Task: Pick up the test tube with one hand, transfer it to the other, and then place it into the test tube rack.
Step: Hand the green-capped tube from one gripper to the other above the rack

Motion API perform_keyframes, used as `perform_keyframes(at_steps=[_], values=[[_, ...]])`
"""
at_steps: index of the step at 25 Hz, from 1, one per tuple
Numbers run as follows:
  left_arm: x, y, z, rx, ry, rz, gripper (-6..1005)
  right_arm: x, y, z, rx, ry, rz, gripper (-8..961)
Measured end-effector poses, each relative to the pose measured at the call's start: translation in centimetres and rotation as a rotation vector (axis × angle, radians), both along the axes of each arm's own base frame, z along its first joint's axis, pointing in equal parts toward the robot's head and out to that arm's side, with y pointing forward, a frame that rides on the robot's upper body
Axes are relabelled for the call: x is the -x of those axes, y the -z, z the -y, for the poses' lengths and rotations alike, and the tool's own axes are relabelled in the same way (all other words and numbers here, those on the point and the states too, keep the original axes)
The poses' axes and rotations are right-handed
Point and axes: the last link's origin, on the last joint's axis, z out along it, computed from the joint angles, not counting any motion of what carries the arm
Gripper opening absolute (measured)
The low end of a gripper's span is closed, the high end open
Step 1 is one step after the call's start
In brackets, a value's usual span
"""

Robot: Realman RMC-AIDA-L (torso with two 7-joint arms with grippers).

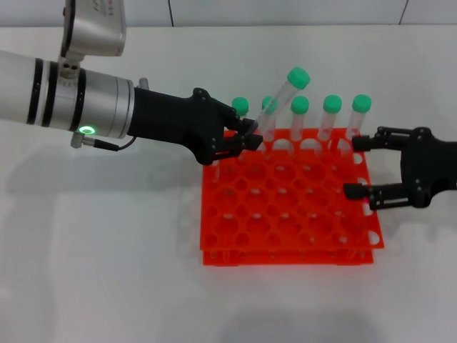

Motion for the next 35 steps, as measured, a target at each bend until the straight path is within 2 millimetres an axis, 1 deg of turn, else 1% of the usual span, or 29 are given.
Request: perform_keyframes(at_steps=[6, 9, 15, 21, 29, 35], values=[[0.1, 0.2, 0.2, -0.005, 0.018, 0.003, 255, 0.7, -0.4, -0.4, -0.023, 0.064, -0.137, 868], [0.1, 0.2, 0.2, -0.005, 0.019, 0.004, 257, 0.7, -0.3, -0.4, -0.035, 0.081, -0.19, 868], [-0.1, 0.5, 0.1, -0.012, 0.018, 0.005, 262, 0.4, 0.6, -0.2, -0.078, 0.087, -0.294, 868], [-0.3, 0.8, 0.1, -0.015, 0.023, 0.003, 267, -0.1, 1.3, 0.0, -0.168, 0.111, -0.416, 868], [-0.6, 1.3, 0.3, -0.01, 0.038, 0.009, 274, 0.3, 2.7, 0.0, -0.203, 0.128, -0.481, 869], [-0.7, 1.3, 0.2, -0.014, 0.043, 0.015, 279, 0.7, 3.8, 0.0, -0.22, 0.125, -0.51, 851]])
